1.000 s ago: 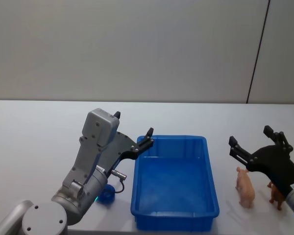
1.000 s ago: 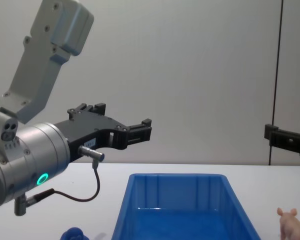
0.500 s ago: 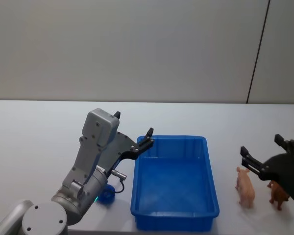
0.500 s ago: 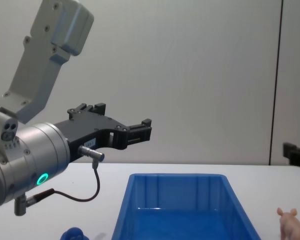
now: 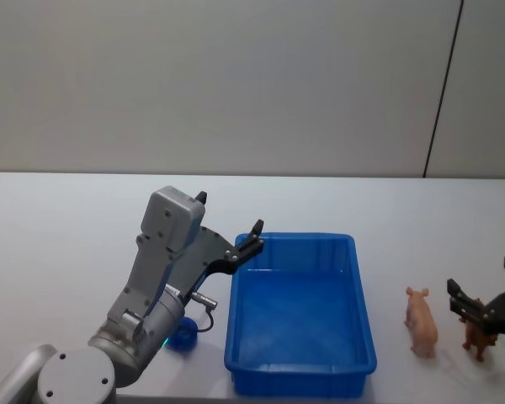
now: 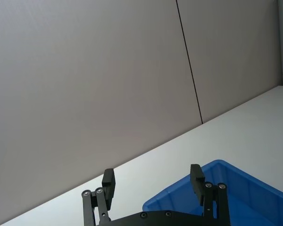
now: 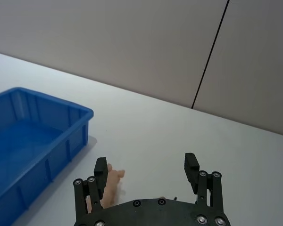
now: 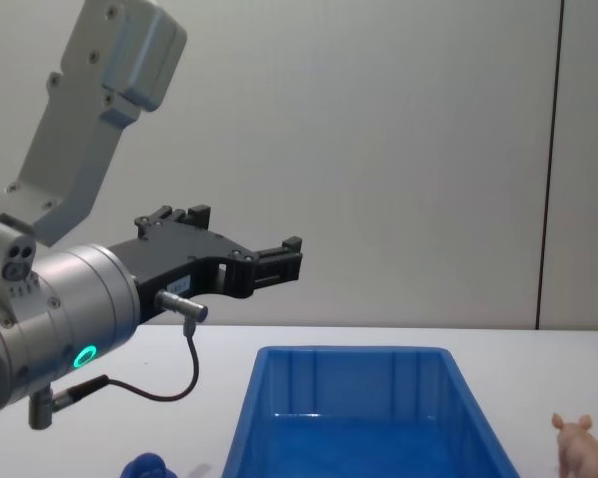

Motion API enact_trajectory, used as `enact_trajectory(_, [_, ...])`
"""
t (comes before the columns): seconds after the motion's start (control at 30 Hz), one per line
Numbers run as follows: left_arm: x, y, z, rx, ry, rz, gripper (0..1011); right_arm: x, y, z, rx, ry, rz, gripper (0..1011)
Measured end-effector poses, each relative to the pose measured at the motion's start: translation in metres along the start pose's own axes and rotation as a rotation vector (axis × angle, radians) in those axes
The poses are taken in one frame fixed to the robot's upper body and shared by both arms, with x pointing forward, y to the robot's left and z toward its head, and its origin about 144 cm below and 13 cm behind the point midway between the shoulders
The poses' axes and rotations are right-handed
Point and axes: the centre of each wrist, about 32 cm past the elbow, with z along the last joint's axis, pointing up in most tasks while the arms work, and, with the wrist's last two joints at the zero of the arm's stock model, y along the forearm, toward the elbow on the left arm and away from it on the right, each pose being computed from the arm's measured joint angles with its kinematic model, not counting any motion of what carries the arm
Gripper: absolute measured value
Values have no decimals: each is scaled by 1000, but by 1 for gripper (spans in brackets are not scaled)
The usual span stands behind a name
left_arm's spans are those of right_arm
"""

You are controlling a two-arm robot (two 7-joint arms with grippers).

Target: Pick up the two dolls from the table and place them into the box.

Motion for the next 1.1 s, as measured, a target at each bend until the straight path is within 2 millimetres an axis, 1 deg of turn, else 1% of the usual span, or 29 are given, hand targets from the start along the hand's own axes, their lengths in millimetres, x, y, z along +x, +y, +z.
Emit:
enact_trajectory(0.23, [0,0,0,0,0,0,1002,9,-5,-8,-62,-16,-3,1001])
enact_trajectory(0.4, [0,0,0,0,0,0,1002,12,-6,-12,-101,-18,4,1001])
enact_trajectory(0.83, [0,0,0,0,0,0,1002,12,-2,-22,-216,-6,41,1001])
enact_trajectory(0.87, [0,0,0,0,0,0,1001,12,-1,-23,-221,-4,43,996])
enact_trajectory(0.9, [0,0,0,0,0,0,1002,12,-1,-24,-230,-3,45,960])
enact_trajectory(1.03, [0,0,0,0,0,0,1002,11,1,-25,-246,2,47,905])
enact_trajectory(1.07, [0,0,0,0,0,0,1002,11,2,-26,-255,5,48,856])
enact_trajectory(1.1, [0,0,0,0,0,0,1002,11,3,-26,-258,6,48,840])
